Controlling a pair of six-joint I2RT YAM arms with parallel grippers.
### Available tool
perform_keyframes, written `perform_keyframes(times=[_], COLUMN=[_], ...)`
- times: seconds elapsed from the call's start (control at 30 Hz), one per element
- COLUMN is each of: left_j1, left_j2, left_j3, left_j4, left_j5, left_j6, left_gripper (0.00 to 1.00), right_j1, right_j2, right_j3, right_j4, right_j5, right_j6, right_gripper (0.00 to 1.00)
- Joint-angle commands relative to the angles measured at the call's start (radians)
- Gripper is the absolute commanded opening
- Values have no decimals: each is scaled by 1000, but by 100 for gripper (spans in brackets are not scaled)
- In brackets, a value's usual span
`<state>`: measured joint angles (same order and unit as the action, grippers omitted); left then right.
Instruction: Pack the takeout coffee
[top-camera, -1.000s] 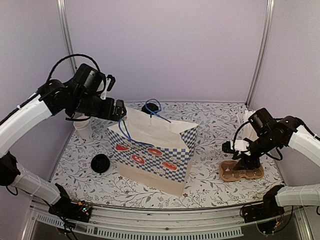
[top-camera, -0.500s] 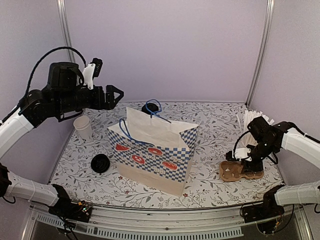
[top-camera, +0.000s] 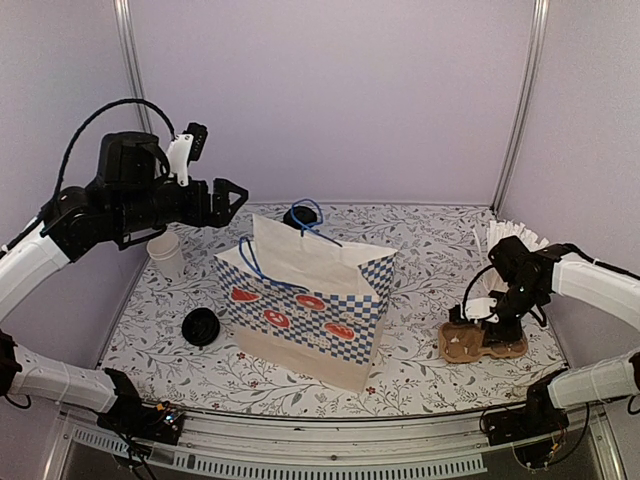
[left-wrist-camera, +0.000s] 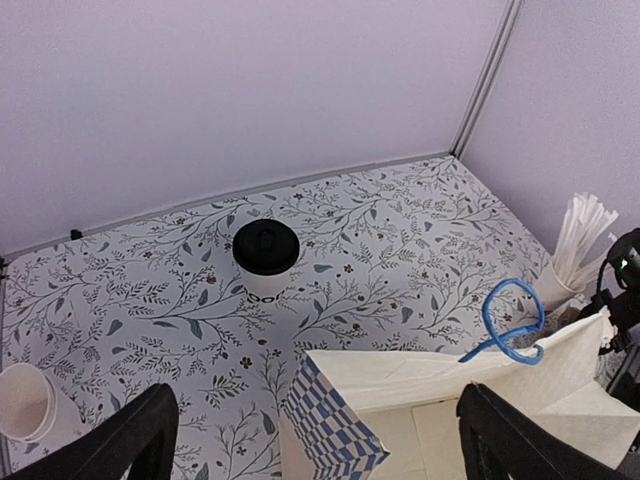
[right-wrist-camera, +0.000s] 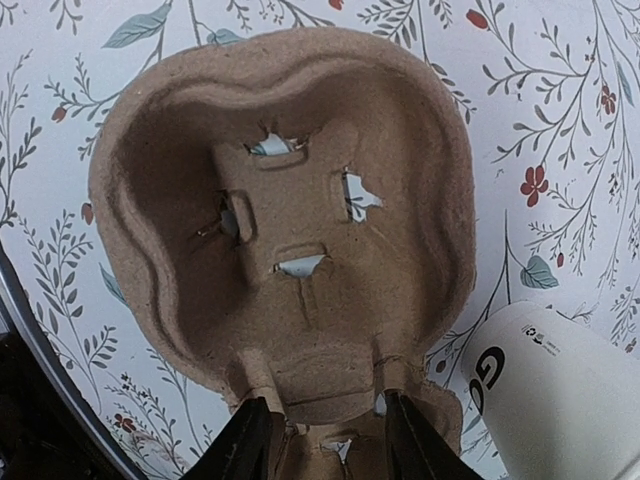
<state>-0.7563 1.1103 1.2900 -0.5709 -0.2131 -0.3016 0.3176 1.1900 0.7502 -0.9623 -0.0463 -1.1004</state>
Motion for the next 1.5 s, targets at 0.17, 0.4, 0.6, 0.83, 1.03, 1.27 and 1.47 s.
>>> perform_keyframes(times=[0.17, 0.4, 0.6, 0.83, 1.03, 1.27, 1.47], left_j1=[2, 2, 3, 3, 3, 3, 3], left_j2=[-18, -22, -14, -10, -14, -12, -21], left_j3=[-29, -38, -40, -43, -46, -57, -62], left_j4=[23, 25, 30, 37, 39, 54, 52], left_j5=[1, 0, 2, 5, 8, 13, 7], left_j6=[21, 18, 20, 17, 11, 9, 9], left_gripper=[100, 100, 100, 100, 100, 100, 100], right_j1=[-8, -9, -8, -9, -8, -8, -8], right_j2=[45, 76, 83, 84, 66, 55, 72], right_j3=[-12, -9, -21, -38, -18, -25, -19], right_j4=[44, 28, 43, 80, 62, 68, 68], right_j5=[1, -7, -1, 11, 13, 18, 6], right_j6=[-37, -44, -49, -49, -57, -69, -57], right_gripper=[41, 39, 38, 39, 41, 43, 38])
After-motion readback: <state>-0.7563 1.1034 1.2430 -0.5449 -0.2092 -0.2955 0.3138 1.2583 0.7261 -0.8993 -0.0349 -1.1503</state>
